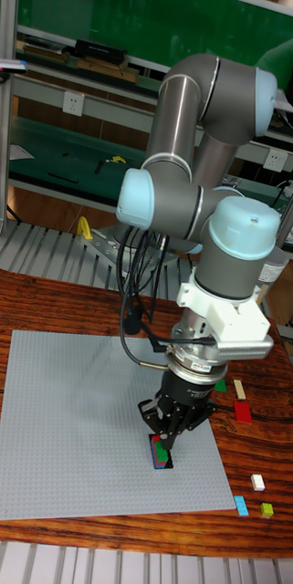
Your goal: Build with small Lego blocks
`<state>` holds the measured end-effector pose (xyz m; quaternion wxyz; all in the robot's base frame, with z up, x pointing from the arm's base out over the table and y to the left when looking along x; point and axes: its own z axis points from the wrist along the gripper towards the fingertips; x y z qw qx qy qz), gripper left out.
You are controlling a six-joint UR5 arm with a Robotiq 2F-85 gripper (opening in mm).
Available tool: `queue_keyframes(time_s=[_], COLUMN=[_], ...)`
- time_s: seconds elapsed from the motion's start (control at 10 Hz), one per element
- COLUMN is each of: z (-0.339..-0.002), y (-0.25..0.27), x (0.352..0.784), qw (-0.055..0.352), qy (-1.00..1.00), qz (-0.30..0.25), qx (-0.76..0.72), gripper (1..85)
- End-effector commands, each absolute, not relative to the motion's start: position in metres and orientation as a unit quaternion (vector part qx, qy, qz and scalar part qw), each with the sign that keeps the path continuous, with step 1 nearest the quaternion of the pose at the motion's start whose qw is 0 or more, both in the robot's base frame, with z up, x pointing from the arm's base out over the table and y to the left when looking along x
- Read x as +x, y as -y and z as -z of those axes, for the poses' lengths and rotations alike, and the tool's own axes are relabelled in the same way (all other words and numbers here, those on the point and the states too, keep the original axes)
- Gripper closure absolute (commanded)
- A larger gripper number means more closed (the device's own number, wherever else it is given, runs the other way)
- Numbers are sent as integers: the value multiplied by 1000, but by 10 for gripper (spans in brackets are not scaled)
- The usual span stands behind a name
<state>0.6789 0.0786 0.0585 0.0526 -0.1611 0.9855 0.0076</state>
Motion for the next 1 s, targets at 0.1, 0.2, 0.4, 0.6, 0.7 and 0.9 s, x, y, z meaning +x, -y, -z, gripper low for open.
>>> queue_keyframes(time_s=[0.1, 0.2, 0.4, 0.6, 0.7, 0.9], z=[-56, -56, -56, -56, -60, -63], y=[-67, -64, -53, -47, -27, -2], x=[670, 671, 675, 677, 675, 667], qw=[60, 62, 65, 69, 62, 51], qy=[-983, -985, -991, -991, -989, -987], qz=[-25, -20, 0, 11, 5, -12], qx=[-171, -161, -119, -115, -133, -149], gripper=[843, 843, 843, 843, 843, 843])
